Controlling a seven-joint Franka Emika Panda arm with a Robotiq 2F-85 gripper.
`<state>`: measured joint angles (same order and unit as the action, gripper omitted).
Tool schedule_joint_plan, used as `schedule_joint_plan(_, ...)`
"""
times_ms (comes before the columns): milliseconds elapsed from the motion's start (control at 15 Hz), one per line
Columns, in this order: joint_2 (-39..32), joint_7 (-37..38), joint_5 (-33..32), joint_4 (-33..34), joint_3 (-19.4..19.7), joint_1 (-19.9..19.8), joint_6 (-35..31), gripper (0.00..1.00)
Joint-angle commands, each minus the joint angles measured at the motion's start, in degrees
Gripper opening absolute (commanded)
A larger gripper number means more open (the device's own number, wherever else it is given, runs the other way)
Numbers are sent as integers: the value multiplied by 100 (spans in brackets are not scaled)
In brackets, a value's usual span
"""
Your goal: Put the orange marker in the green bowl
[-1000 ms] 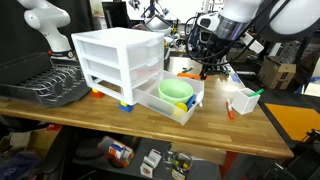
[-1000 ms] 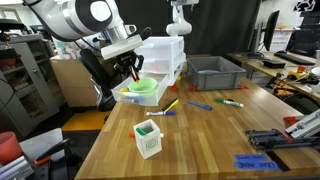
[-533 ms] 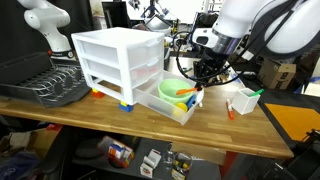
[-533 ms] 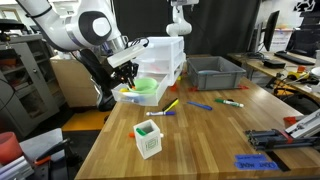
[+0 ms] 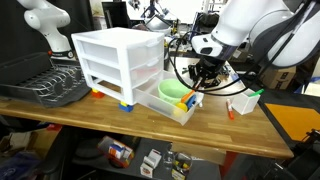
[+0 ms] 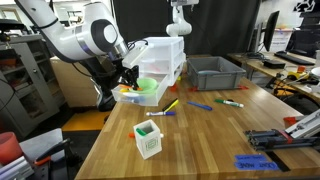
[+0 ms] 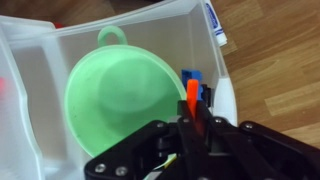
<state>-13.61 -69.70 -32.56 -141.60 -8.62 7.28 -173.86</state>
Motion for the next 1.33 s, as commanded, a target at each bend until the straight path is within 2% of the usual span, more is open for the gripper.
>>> schedule_joint_plan(0, -244, -498, -747, 167, 236, 44, -440, 3)
schedule_joint_plan(67, -286, -528, -868, 199, 277, 53, -493, 3)
schedule_joint_plan(133, -320, -556, -954, 229, 295, 52, -514, 11)
schedule_joint_plan(200, -327, -519, -1049, 263, 362, 93, -480, 36)
schedule_joint_plan(333, -285, -420, -1168, 318, 469, 150, -373, 40)
schedule_joint_plan(667, -47, -230, -1011, 364, 615, 143, -140, 77)
schedule_joint_plan(867, 72, 45, -1151, 407, 827, 271, -70, 96)
schedule_joint_plan(933, 102, 186, -1146, 428, 893, 310, -46, 100)
schedule_joint_plan(1067, 196, 491, -909, 433, 892, 318, 163, 100)
schedule_joint_plan(1133, 285, 675, -669, 407, 823, 286, 387, 100)
schedule_joint_plan(1200, 452, 812, -531, 371, 591, 88, 758, 100)
schedule_joint_plan(1267, 195, 566, -741, 438, 787, 198, 247, 100)
